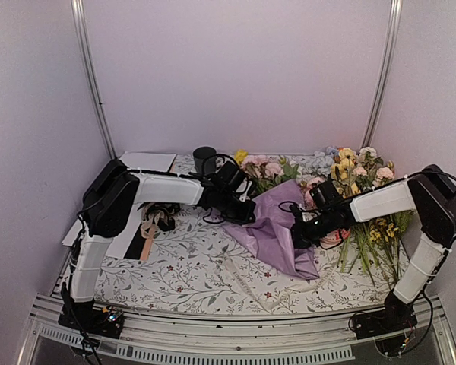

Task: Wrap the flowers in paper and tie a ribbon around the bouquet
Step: Fold the 2/3-folded wrapping paper at the center of the board.

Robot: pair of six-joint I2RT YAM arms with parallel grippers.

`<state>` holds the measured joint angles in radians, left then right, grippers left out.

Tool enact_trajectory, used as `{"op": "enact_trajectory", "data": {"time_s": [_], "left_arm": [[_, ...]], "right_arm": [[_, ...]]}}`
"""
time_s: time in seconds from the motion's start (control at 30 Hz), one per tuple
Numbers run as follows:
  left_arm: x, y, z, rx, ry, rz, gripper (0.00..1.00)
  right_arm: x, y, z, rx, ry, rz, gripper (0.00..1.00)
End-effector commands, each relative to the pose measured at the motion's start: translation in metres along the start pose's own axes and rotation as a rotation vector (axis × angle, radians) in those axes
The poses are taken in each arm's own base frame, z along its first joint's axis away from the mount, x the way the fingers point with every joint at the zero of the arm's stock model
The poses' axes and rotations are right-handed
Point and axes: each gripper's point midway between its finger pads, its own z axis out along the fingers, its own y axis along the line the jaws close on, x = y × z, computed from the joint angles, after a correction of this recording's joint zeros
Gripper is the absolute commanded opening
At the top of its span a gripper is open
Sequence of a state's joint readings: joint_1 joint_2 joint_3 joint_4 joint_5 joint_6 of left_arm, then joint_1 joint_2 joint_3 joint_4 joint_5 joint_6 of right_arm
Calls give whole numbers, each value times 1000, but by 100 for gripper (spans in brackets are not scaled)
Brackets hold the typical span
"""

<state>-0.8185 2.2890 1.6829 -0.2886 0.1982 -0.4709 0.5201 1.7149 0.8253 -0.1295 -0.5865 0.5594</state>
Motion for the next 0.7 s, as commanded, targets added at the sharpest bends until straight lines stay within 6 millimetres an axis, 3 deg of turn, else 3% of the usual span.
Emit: {"op": "enact_trajectory", "data": {"time_s": [0.0,0.13,0.4,0.5,0.67], "left_arm": [[-22,-13,-29,-45,-51,41,0],[-48,-41,-48,-18,-117,86,0],[-57,-69,-47,100,-117,73,0],[-58,-69,-33,112,-110,72,0],[-42,-39,-2,111,-37,1,0]], "right_arm": [[20,-17,32,-40,105,31,3],[18,-16,52,-45,124,36,1],[9,-7,57,-63,112,37,0],[14,11,66,-100,134,10,0],[12,27,59,-111,104,-1,0]]}}
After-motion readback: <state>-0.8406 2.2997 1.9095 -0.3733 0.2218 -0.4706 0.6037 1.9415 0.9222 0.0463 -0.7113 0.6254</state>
